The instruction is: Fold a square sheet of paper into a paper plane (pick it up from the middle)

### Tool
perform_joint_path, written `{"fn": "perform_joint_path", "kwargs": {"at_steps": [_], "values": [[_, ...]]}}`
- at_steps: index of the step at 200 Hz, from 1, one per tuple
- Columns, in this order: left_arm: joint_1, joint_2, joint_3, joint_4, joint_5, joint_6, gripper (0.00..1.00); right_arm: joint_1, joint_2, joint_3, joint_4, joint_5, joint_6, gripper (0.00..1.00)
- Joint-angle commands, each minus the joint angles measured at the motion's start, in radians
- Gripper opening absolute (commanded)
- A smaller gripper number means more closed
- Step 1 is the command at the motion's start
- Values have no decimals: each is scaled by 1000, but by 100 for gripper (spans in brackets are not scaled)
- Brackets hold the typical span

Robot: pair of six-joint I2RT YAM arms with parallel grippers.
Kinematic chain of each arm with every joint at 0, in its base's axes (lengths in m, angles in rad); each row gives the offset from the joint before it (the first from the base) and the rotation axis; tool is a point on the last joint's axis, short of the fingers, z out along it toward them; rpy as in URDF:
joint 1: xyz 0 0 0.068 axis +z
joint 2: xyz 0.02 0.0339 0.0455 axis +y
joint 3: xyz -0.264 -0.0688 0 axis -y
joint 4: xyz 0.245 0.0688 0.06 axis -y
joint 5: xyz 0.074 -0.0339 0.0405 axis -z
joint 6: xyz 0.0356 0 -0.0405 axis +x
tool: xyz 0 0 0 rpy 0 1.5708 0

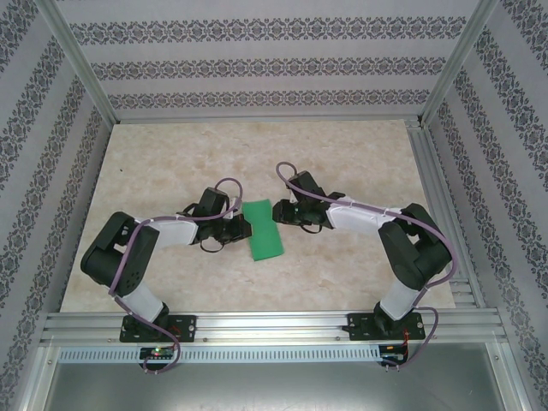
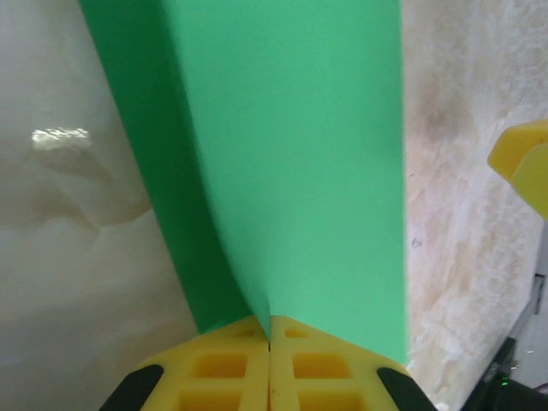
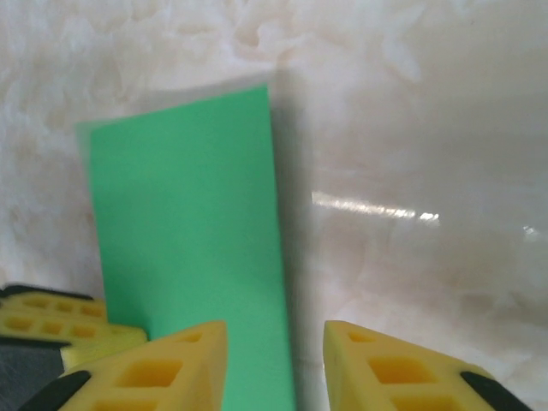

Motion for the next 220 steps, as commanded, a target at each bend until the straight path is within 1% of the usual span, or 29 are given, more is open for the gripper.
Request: {"fn": "perform_joint_path", "kwargs": {"at_steps": [1,17,35,54,73,83,117,148,220], "values": [[20,-48,38,-131,-29,137,7,42,-22,-19,9,-38,-46,31],[29,-47,56,-168,-23,168,7,68,-3,-17,8,-47,-42,27],[29,-36,75,-172,0,175,7,91,25,-11,26,-68,-34,22],[30,-25,84,-159,16,164,8,106,50,-1,27,-65,-23,21],[23,-13,79,-115,58,136,10,106,62,-1,14,-39,-15,21],[15,-7,75,-93,75,123,13,105,67,0,-5,-24,-18,21],[-18,4,65,-53,94,87,24,101,66,-16,-47,10,-22,21],[-49,-14,36,-34,109,52,33,82,54,-52,-31,13,3,20],[-155,-77,-54,-10,115,-23,33,75,94,-56,-11,-17,30,18]]}}
